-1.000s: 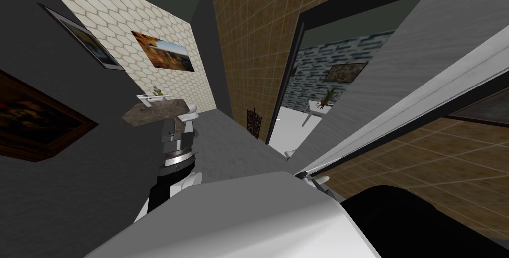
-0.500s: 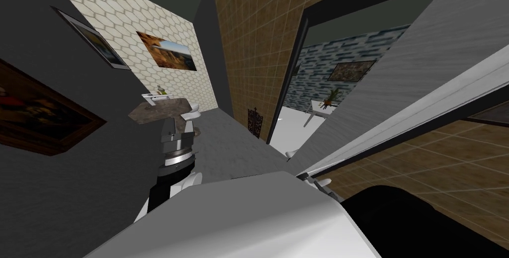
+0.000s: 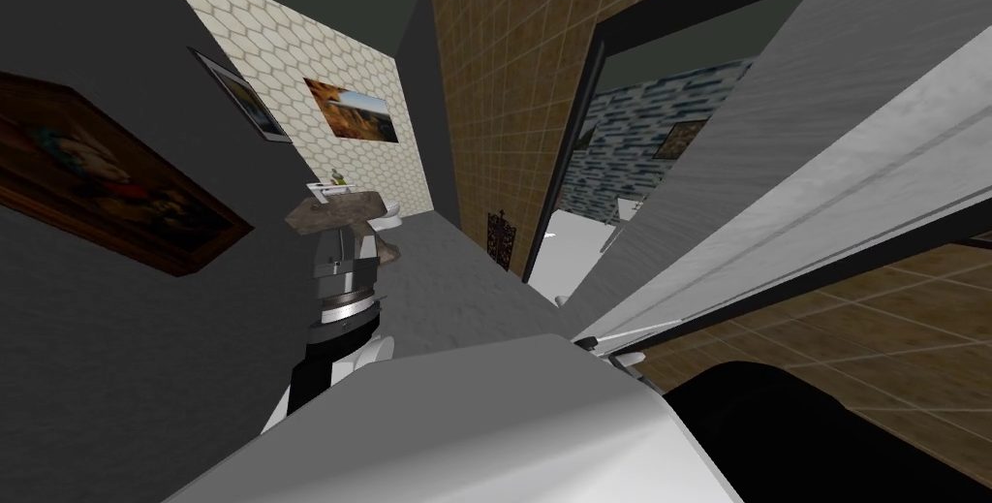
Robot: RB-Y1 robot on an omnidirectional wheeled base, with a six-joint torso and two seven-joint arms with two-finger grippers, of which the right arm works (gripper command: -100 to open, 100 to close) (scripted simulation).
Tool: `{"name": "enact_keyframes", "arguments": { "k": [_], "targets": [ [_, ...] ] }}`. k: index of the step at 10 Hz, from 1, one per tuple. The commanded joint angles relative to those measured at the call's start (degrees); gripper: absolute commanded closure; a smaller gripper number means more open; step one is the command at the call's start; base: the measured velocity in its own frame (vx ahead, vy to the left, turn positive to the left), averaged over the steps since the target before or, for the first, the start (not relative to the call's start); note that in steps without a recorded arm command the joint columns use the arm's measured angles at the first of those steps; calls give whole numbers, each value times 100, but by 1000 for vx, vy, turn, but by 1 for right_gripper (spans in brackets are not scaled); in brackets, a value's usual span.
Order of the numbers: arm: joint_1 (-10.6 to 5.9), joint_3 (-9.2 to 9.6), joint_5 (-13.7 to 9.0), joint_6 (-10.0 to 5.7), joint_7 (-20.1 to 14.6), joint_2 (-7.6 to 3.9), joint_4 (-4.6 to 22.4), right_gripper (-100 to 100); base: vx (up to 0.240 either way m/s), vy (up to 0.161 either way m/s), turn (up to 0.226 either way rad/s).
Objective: Pull the door open
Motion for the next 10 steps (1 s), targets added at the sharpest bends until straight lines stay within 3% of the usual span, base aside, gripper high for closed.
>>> {"name": "enact_keyframes", "arguments": {
  "k": [1, 5, 10],
  "targets": [
    [18, 14, 79, -46, 181, 74, -123, 100, -72, -26, 111],
    [21, 32, 209, -231, 465, 189, -229, 100, -138, -12, 56],
    [22, 39, 247, -299, 549, 223, -259, 100, -77, -5, 14]
  ]
}}
